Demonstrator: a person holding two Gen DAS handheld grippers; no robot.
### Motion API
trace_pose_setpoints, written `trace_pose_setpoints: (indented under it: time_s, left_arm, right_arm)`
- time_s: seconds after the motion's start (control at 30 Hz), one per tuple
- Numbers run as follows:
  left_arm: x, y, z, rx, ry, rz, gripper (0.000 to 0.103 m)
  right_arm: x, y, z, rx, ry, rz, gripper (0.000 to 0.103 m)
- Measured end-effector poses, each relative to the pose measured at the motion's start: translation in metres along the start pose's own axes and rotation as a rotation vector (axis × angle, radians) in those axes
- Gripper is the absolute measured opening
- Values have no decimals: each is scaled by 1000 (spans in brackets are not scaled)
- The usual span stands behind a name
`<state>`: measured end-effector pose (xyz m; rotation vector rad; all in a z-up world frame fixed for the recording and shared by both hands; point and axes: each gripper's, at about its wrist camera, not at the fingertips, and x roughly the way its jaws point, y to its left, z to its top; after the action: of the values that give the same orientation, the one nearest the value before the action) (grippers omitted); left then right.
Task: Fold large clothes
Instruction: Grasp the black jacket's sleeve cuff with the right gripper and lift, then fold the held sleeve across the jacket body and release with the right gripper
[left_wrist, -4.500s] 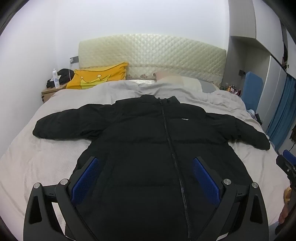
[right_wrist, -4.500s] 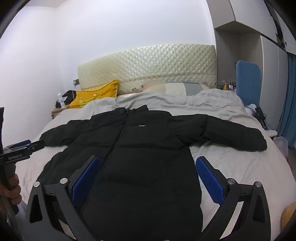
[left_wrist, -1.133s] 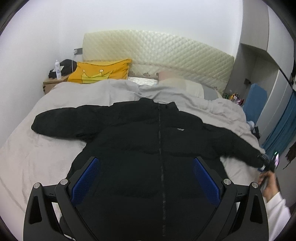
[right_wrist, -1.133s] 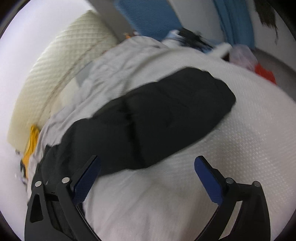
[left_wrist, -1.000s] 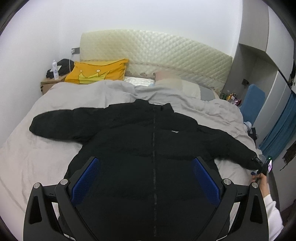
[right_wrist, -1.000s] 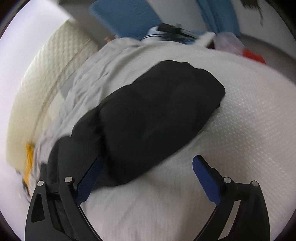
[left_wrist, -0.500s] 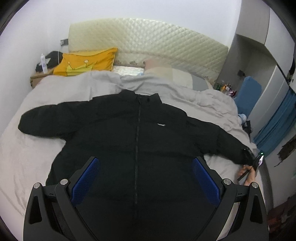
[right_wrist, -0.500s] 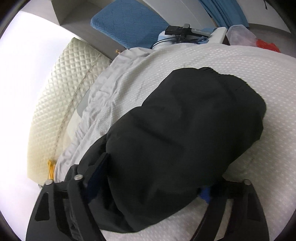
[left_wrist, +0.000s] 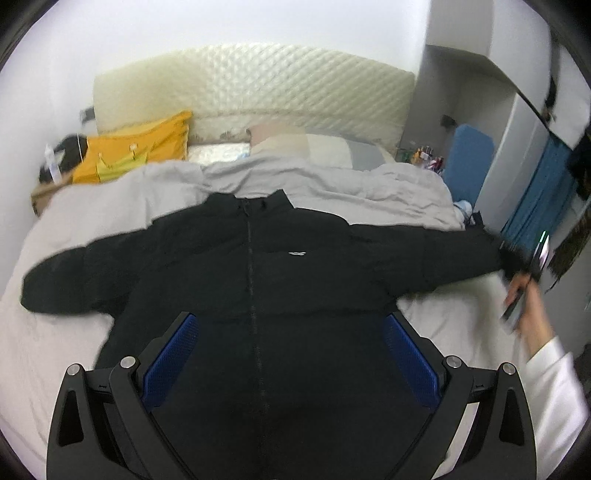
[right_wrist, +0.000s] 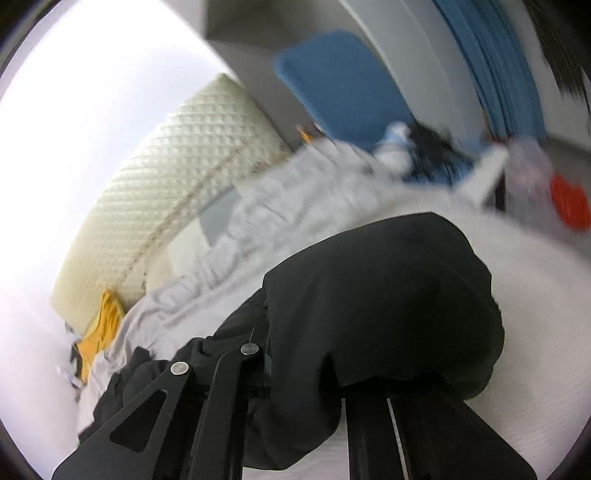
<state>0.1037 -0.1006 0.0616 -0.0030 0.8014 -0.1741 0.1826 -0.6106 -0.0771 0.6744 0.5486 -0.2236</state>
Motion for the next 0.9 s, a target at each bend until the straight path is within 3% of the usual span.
trace_pose_setpoints:
  time_s: [0.23, 0.47, 0.7, 0.9]
  left_arm:
    - [-24, 58, -38, -19, -101, 78, 101]
    - [-30, 122, -55, -69, -149, 162, 101]
    - [-17, 161, -74, -57, -172, 223, 101]
    - [11, 174, -93, -54, -150, 189, 101]
  right_arm:
    - [-59, 118, 35, -188, -66, 31, 8]
    - [-85, 223, 26, -354, -93, 14, 8]
    - [-85, 320, -16, -533, -95, 27, 9]
    - [-75, 393, -78, -639, -84, 113, 11]
